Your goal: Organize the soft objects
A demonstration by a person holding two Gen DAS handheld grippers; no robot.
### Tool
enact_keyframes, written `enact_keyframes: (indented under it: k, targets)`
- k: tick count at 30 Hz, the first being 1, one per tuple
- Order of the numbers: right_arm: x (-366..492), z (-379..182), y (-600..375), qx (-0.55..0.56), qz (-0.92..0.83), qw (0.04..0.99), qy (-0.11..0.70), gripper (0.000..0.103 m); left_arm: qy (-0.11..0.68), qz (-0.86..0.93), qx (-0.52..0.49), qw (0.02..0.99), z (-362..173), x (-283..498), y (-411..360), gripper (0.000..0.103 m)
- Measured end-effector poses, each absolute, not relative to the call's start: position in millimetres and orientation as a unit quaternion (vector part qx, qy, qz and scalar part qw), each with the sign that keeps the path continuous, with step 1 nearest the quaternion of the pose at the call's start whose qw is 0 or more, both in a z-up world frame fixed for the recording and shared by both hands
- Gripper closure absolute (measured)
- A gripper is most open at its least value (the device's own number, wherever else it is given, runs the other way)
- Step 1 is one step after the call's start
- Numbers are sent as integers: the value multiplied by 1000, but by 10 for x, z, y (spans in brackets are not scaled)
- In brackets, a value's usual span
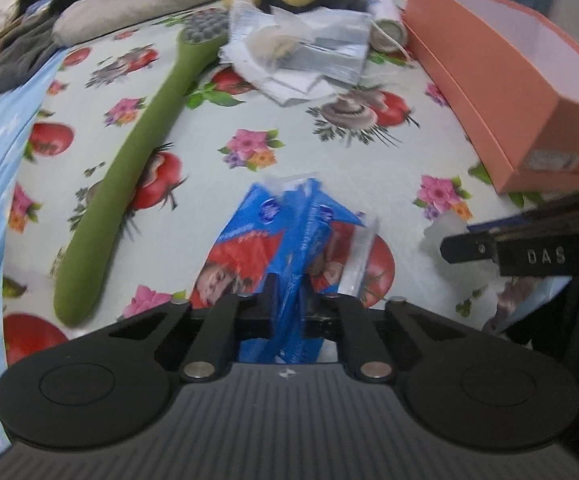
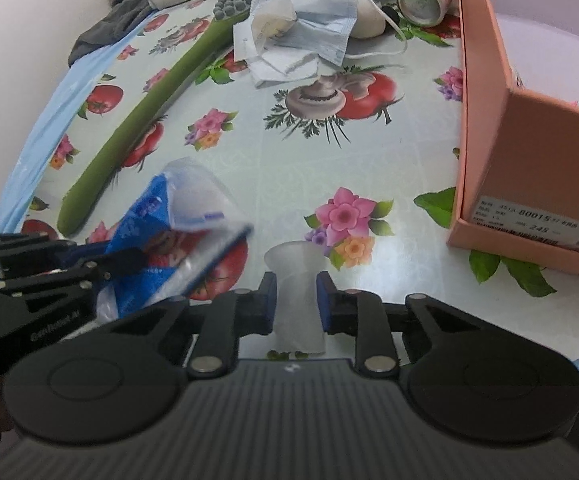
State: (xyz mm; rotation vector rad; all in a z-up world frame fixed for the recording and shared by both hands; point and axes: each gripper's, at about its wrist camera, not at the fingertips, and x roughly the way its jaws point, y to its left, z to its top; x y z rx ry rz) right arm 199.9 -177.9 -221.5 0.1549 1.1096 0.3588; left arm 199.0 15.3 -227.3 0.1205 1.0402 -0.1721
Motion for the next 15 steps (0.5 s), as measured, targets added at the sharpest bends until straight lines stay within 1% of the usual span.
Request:
enact_keyframes:
  k: [4, 15]
  targets:
    - [1972, -2138, -1776, 67, 168, 838, 514, 79, 491, -61, 13, 869, -2174, 1932, 205, 98]
    - [1796, -1737, -1796, 63, 165, 863, 473, 80, 460, -34, -47, 886, -1823, 1616, 251, 99]
